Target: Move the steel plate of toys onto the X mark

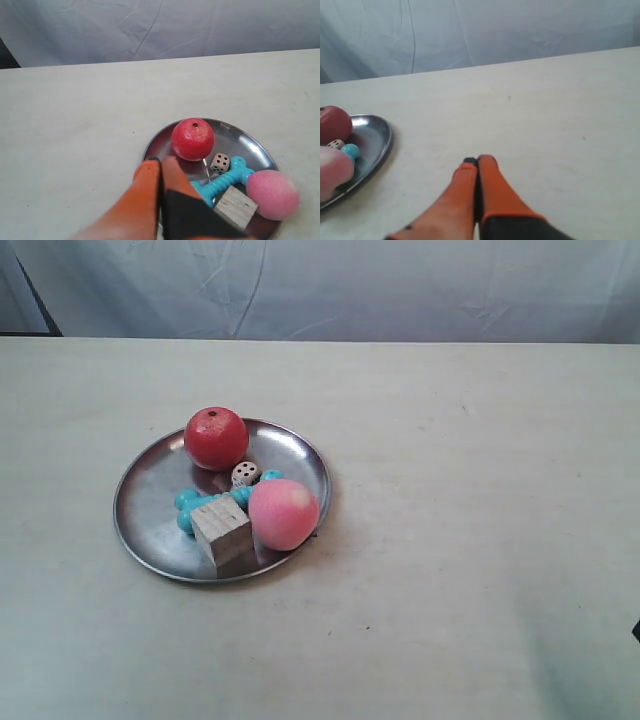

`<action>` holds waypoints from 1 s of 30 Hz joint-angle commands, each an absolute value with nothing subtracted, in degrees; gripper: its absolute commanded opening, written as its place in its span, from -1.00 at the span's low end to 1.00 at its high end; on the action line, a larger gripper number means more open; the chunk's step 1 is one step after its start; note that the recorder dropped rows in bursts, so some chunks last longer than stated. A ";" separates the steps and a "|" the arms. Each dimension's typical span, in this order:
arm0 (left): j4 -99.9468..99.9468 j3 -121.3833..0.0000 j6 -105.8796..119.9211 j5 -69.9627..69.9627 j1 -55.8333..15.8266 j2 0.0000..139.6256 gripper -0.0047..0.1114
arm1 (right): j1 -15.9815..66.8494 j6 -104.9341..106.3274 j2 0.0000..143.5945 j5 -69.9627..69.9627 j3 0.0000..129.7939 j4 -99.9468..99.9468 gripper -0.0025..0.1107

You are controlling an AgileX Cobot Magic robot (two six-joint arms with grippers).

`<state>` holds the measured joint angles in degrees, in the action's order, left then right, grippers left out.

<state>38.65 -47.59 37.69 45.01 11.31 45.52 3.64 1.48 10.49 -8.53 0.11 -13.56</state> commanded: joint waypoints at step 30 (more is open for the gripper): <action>38.86 -47.35 37.61 44.89 11.31 45.07 -0.91 | 3.34 1.59 0.00 -17.62 0.00 -9.97 -0.96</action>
<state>38.65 -47.59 37.69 45.05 11.31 45.52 3.64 1.48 0.42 -17.86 0.11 -10.51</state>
